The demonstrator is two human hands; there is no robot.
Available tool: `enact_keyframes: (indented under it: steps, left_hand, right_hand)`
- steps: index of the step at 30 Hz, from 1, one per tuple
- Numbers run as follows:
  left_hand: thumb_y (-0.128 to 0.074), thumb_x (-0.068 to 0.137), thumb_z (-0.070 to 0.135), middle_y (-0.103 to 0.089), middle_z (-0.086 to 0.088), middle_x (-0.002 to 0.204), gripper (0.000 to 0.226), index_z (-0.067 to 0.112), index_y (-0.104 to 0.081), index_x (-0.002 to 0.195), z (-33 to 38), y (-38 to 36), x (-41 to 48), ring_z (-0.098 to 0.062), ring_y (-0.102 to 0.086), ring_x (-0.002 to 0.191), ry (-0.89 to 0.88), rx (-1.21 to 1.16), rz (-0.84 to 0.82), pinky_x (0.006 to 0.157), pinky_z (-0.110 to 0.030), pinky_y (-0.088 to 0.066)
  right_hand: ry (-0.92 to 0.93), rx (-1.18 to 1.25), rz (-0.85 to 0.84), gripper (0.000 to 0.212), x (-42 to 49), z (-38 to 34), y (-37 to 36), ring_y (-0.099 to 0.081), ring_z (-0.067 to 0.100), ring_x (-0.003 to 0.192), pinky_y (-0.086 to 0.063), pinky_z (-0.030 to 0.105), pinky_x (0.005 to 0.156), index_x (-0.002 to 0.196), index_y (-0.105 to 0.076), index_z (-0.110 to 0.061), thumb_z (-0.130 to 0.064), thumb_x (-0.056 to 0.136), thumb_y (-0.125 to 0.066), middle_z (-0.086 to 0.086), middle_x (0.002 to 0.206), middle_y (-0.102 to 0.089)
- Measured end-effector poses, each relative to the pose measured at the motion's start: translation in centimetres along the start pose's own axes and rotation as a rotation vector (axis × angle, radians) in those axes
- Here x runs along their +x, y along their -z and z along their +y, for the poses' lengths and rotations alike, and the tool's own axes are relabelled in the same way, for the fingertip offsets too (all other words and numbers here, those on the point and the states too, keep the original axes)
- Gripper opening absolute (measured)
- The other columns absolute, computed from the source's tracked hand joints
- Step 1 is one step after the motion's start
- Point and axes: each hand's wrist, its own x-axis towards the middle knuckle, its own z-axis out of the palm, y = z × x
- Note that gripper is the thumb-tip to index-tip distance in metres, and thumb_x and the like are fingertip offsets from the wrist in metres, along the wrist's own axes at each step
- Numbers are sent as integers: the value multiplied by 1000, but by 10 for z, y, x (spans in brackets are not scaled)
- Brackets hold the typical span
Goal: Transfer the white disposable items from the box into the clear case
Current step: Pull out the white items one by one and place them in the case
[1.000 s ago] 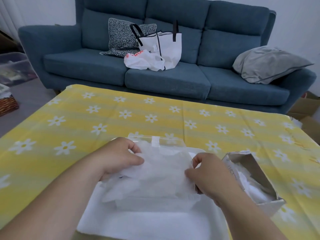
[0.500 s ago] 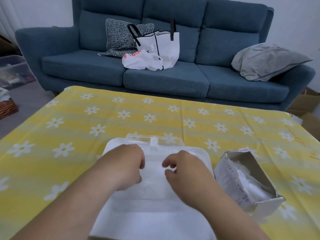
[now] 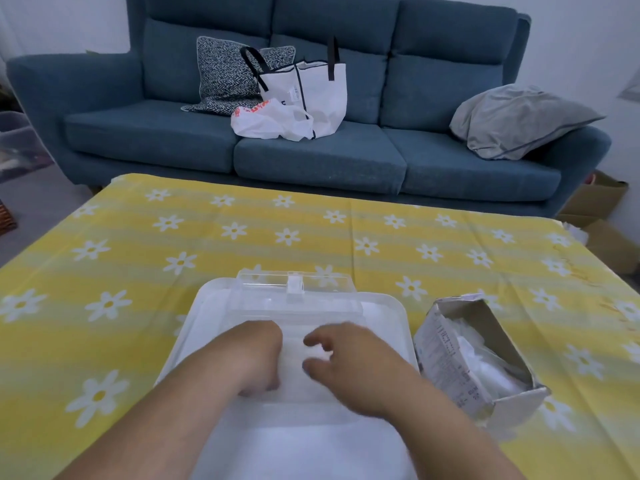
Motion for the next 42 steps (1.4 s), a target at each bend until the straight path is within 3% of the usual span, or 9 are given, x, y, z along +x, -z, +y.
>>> enact_keyframes:
  steps: [3,7,10,13,17,22,27,37,42]
  left_hand:
    - [-69,88,34,-66,1,116,33,19,-63,117,-4,19,-6,-20,-64,105,10,-91,166,84,-28,-52]
    - [-72,83,34,-66,12,85,11,26,-66,80,5,29,-8,-12,-62,81,-52,-351,468,68,-27,-49]
    - [-71,84,27,-67,7,72,13,24,-68,72,24,28,-7,-12,-62,65,-195,-606,514,58,-30,-50]
    - [-70,86,24,-68,9,70,12,24,-69,74,46,23,-9,-12,-62,61,-323,-730,506,66,-40,-56]
    - [-69,87,25,-65,19,67,11,27,-69,76,73,14,-9,-10,-61,63,-426,-745,473,69,-37,-57]
    - [-68,88,25,-66,18,71,9,26,-69,79,93,3,-8,-1,-54,58,-476,-710,440,61,-21,-47]
    - [-67,89,25,-64,17,68,9,26,-68,80,100,-2,-8,-1,-53,58,-500,-696,407,58,-17,-43]
    - [-66,90,26,-64,15,71,9,27,-68,81,101,-5,-12,0,-53,57,-503,-701,368,59,-19,-45]
    - [-66,90,26,-64,15,71,9,27,-68,81,98,-3,-14,1,-53,57,-508,-693,369,58,-17,-43]
  right_hand:
    - [-52,184,344,15,-17,11,40,-66,11,78,-48,25,66,93,-74,-26,-26,89,-59,-9,86,-73]
    - [-325,51,679,24,-38,65,78,-57,26,61,-38,28,50,64,-63,-16,-17,87,-55,3,59,-62]
    - [-466,11,600,24,-45,99,80,-62,34,69,-43,31,57,63,-60,-14,-13,85,-50,11,68,-66]
    - [-443,-133,393,27,-44,113,71,-65,32,99,-50,31,75,97,-72,-15,-9,89,-47,9,102,-71]
    - [-415,-211,259,20,-40,122,64,-53,21,66,-33,22,45,71,-56,-12,-4,86,-47,4,70,-55]
    - [-434,-52,448,19,-45,119,72,-64,29,77,-44,28,58,81,-70,-12,-5,81,-52,6,76,-69]
    - [-423,48,652,18,-52,119,84,-65,26,70,-46,28,54,75,-68,-20,-15,84,-53,3,71,-70]
    - [-480,-162,378,19,-35,135,67,-52,23,76,-36,28,58,75,-42,-17,-6,90,-44,-3,73,-47]
    - [-516,-166,389,15,-33,136,65,-48,14,58,-31,23,45,79,-57,-10,-7,90,-47,0,67,-54]
